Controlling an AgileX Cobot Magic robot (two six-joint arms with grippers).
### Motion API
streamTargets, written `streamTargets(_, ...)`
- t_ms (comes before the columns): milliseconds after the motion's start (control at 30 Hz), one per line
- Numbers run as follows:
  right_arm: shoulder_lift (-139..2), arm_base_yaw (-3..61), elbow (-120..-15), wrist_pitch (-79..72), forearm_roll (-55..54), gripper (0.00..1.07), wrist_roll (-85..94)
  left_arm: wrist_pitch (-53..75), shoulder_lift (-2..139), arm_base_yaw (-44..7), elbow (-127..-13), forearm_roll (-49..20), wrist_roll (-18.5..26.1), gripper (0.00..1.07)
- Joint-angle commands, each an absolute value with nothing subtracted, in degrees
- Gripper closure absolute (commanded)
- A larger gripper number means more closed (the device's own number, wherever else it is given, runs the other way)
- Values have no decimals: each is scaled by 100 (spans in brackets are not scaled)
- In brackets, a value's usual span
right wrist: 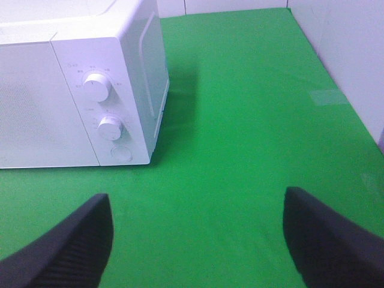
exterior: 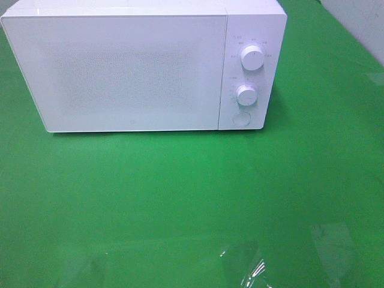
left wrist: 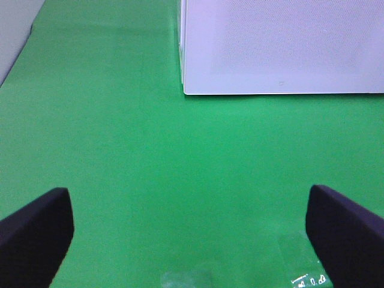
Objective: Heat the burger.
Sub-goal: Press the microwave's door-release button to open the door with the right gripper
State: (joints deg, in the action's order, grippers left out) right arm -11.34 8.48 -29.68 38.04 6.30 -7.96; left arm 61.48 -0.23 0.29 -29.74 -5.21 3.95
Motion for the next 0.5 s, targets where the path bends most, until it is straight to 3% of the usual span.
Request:
streamTargets(33,-1558,814,-3002,3306,670,32,-796,6131,-120,40,-2968,-550,367,10)
streamTargets(500,-3065,825,-2974,2303,653,33,-796,6131,-120,40,-2968,-550,367,10)
